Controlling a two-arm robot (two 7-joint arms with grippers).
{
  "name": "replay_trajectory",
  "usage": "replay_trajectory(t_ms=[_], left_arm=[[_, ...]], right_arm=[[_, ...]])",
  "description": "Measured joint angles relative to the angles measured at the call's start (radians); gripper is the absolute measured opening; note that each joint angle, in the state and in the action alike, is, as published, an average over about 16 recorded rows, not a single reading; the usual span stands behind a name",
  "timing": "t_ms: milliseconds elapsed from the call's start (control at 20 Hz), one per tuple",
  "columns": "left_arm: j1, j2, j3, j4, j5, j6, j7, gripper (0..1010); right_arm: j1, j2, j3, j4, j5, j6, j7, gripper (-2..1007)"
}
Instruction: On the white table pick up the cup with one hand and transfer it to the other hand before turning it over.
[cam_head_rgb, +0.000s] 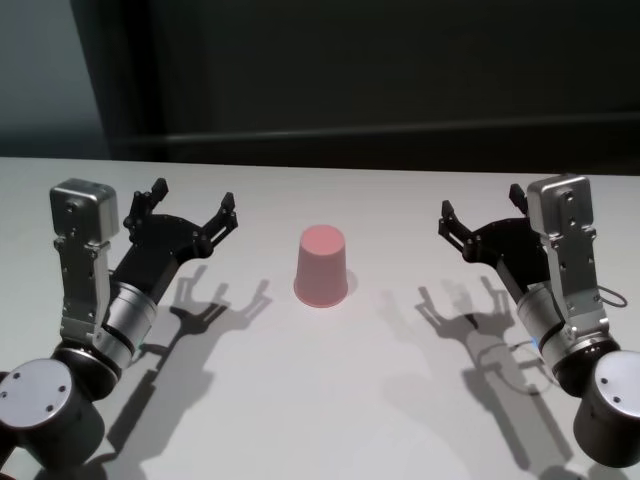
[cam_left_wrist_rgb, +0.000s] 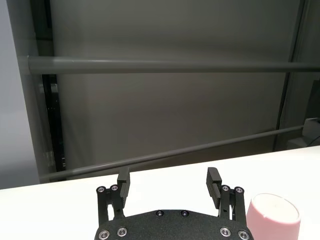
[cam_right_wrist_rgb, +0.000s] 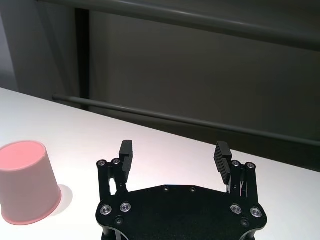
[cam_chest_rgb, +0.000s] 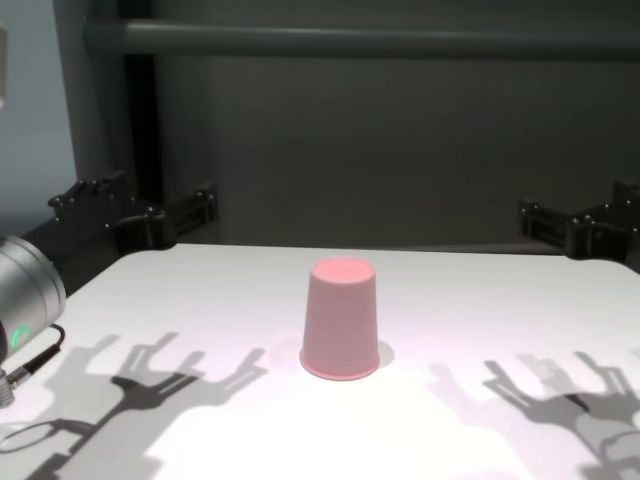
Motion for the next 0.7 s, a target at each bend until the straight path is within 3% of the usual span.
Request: replay_trajectory(t_ms=[700], left_arm=[[0.000, 0.000, 0.000, 0.000, 0.000, 0.000, 0.000, 1003]], right_arm=[[-0.013, -0.034, -0.008, 0.026, -0.051, 0.010, 0.014, 1002]])
